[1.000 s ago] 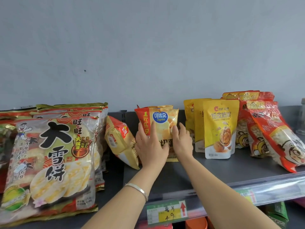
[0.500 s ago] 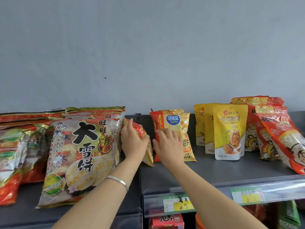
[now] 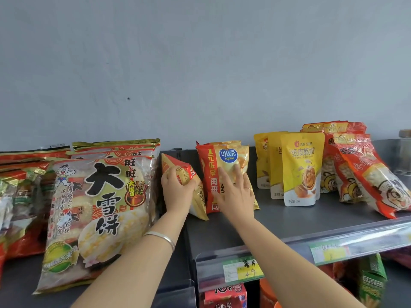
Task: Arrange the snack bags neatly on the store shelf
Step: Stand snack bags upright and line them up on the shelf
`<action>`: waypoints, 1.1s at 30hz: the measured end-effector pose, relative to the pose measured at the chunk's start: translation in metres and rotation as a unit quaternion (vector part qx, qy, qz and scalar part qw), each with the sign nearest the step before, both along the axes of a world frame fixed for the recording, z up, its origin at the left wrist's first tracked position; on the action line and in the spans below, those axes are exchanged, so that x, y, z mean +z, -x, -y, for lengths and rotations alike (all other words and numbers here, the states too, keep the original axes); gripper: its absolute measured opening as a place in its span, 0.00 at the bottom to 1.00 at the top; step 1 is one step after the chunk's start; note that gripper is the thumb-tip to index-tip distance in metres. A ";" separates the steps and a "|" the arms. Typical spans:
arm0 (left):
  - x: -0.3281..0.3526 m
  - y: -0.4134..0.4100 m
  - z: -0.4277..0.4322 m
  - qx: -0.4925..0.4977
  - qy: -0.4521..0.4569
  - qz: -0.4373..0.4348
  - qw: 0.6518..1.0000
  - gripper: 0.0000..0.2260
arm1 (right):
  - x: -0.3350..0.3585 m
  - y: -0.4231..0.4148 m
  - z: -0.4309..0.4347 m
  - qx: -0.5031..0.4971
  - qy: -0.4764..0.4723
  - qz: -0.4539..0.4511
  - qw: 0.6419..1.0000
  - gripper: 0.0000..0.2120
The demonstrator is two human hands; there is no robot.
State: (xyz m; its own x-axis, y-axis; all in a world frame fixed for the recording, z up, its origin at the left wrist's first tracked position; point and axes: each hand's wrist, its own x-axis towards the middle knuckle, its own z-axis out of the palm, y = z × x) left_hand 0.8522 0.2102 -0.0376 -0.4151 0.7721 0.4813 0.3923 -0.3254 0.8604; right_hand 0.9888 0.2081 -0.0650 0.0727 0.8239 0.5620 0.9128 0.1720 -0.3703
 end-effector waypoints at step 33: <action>0.000 -0.071 0.097 -0.157 -0.113 0.019 0.981 0.20 | 0.033 -0.071 0.044 0.375 0.070 -0.547 0.745 0.40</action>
State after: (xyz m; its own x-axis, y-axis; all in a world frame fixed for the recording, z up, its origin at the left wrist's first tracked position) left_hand 0.9229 0.1128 -0.0378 -0.1957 0.7402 0.6432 0.2110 -0.6088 0.7648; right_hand 1.0595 0.1641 -0.0323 -0.0863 0.9086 0.4087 -0.2813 0.3713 -0.8849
